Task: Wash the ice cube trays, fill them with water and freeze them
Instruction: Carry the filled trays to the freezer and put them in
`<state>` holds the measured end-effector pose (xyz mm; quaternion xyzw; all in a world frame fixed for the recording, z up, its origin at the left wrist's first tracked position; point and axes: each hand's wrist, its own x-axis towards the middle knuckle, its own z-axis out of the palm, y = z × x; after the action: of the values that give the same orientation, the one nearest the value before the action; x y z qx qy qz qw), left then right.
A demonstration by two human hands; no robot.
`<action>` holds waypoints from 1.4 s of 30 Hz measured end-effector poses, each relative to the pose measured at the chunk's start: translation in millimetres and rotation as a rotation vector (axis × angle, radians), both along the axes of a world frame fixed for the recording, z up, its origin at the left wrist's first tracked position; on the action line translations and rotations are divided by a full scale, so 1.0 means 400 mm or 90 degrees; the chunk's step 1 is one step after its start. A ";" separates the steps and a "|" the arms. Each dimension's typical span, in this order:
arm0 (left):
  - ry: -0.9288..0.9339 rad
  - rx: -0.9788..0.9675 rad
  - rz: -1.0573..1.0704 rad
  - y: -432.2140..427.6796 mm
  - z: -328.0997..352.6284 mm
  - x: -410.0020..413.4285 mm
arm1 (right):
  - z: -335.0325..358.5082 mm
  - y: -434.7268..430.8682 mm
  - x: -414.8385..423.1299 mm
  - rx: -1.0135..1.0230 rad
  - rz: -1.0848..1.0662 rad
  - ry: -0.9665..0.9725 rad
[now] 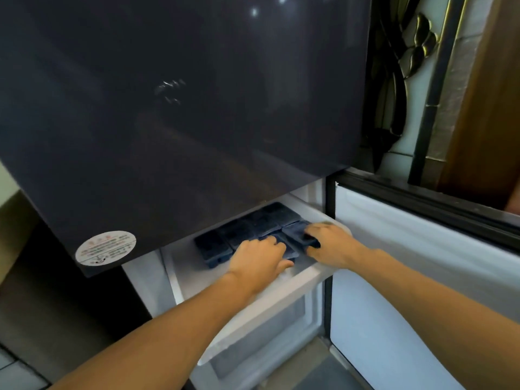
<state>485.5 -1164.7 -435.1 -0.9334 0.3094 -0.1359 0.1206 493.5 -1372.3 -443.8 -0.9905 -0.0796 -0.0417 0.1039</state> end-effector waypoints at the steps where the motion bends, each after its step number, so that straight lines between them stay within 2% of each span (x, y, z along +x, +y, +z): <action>1: 0.030 -0.015 0.004 -0.008 -0.003 -0.001 | 0.000 0.000 0.004 -0.021 0.004 0.022; 7: 0.188 -0.213 0.021 -0.032 -0.013 -0.005 | 0.037 0.028 0.007 -0.114 -0.009 0.066; 14: 0.260 -0.284 -0.003 -0.030 -0.036 0.020 | 0.056 0.022 -0.111 -0.041 -0.042 -0.082; 20: 0.291 -0.322 -0.026 0.011 -0.037 0.010 | -0.013 0.042 -0.228 0.095 -0.011 -0.035; 23: 0.289 -0.346 -0.021 0.045 -0.029 -0.006 | -0.041 0.055 -0.248 0.119 -0.011 -0.024; 29: 0.293 -0.344 0.021 0.131 0.010 -0.061 | -0.056 0.087 -0.242 0.152 -0.054 -0.048; 32: 0.249 -0.329 0.012 0.169 0.031 -0.099 | -0.047 0.103 -0.219 0.145 -0.084 -0.061; 38: 0.098 -0.185 -0.112 0.236 0.018 -0.177 | -0.038 0.156 -0.151 0.125 -0.104 -0.063; 42: 0.040 -0.062 -0.130 0.285 -0.020 -0.189 | -0.038 0.198 -0.104 0.132 -0.109 -0.059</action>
<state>410.0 -1050.5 -442.9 -0.9057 0.3992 -0.1332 0.0513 452.0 -1293.2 -459.1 -0.9747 0.0055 -0.1041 0.1977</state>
